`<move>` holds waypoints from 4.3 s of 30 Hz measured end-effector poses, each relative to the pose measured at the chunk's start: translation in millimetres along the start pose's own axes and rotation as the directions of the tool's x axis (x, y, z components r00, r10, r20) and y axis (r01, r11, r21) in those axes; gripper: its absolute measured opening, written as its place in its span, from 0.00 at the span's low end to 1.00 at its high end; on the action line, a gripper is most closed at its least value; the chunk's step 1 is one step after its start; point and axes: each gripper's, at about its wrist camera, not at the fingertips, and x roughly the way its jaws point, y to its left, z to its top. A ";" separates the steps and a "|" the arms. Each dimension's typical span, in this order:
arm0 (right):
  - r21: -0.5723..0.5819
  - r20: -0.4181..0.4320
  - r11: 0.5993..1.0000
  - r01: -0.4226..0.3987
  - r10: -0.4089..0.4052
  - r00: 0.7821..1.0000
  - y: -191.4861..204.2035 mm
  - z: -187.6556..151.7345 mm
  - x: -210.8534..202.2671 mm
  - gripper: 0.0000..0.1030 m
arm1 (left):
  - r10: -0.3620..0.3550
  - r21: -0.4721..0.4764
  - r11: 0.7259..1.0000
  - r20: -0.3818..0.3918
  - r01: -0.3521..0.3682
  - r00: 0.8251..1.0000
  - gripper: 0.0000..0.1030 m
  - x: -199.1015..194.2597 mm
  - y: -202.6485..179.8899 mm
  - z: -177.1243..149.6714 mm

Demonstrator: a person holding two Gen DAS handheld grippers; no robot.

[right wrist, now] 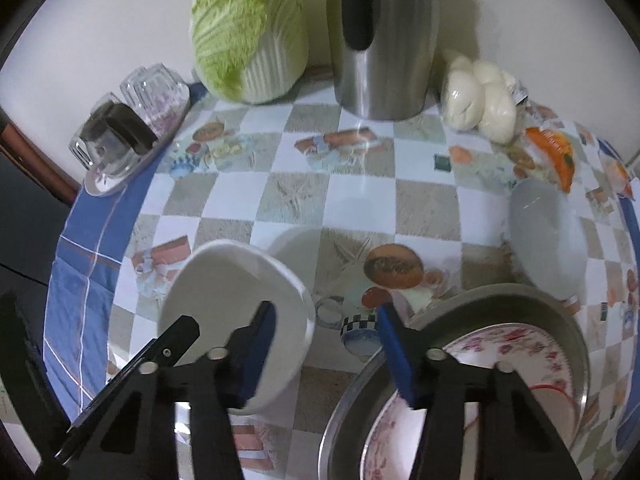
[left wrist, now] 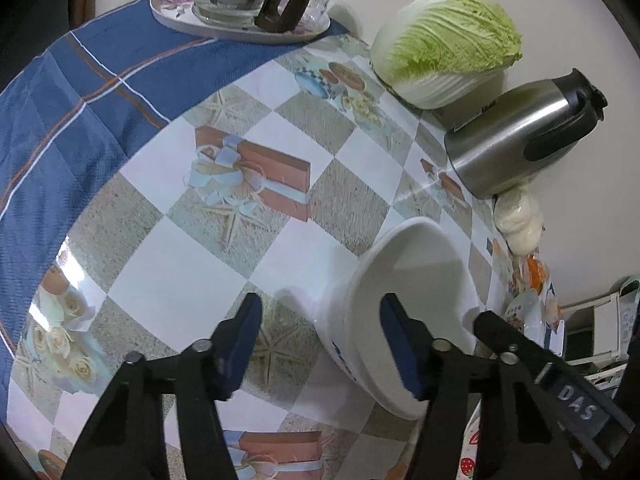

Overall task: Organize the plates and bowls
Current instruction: 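Close both tools together on the rim of the white square bowl, then lift the white square bowl with both tools and tilt it on edge, then carry the white square bowl with both tools over the steel basin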

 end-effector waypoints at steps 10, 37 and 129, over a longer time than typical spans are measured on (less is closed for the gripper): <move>0.017 -0.037 1.000 -0.008 0.009 0.999 1.5 -3.9 30.3 0.20 | 0.022 0.019 1.000 -0.042 -0.021 0.999 0.44 20.6 -5.3 -5.0; 0.004 -0.074 1.000 0.003 -0.003 0.997 10.2 -0.4 56.3 0.14 | 0.007 0.030 1.000 0.012 -0.007 1.000 0.32 30.1 -7.2 0.6; 0.275 0.381 0.900 -0.339 0.221 0.898 -193.1 -117.8 -156.8 0.16 | 0.003 0.583 0.795 0.271 -0.167 0.963 0.27 -101.9 -241.1 -160.6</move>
